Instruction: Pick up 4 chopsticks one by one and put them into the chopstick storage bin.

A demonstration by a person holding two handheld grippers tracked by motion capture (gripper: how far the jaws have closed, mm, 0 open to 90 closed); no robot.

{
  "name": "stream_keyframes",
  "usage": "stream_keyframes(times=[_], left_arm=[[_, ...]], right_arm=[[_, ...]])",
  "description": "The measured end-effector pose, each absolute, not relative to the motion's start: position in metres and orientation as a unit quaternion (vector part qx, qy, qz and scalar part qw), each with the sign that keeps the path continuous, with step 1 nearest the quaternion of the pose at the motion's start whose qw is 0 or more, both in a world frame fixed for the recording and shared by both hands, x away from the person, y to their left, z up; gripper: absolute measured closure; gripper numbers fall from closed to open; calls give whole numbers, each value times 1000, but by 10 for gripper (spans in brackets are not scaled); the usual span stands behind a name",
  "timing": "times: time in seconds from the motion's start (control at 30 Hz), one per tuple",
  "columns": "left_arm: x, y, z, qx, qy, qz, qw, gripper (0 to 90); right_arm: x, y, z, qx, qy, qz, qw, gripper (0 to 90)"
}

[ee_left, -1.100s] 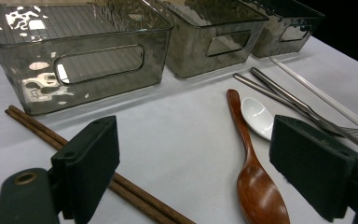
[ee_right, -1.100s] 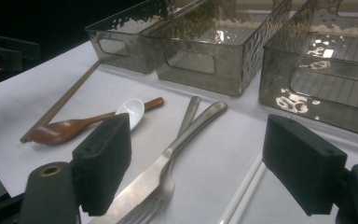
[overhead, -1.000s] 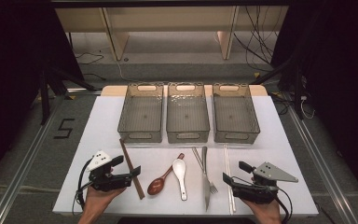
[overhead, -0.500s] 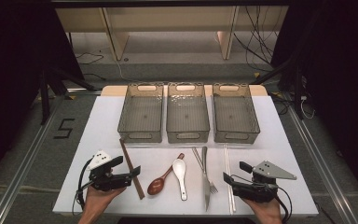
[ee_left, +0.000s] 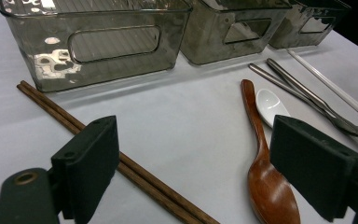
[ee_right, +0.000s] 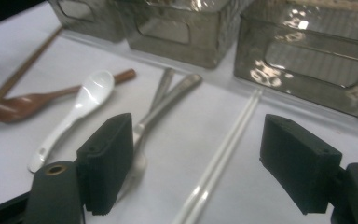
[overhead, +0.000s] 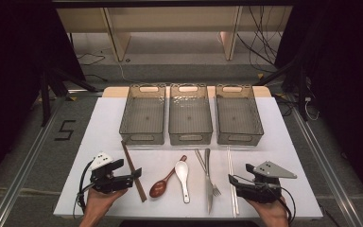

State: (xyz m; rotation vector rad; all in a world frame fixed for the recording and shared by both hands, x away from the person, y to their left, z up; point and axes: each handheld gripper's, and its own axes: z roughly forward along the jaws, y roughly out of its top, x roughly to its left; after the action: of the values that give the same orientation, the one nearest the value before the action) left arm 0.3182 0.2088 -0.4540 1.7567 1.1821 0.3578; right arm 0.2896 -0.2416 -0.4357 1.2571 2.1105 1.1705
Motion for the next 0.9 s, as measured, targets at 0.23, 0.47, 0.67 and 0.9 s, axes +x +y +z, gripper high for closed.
stream_keyframes(times=[0.23,0.47,0.67,0.9], left_arm=[[317,209,-453,719,483,148,478,155],[317,209,-453,718,484,148,478,156],[317,210,-453,718,484,148,478,155],[317,209,-453,719,484,149,476,156]], right_arm=[[302,-240,-434,469,795,333,190,312],[313,-236,-436,477,820,267,169,345],[318,-230,-443,480,833,232,148,378],[322,-228,-449,483,839,212,131,404]])
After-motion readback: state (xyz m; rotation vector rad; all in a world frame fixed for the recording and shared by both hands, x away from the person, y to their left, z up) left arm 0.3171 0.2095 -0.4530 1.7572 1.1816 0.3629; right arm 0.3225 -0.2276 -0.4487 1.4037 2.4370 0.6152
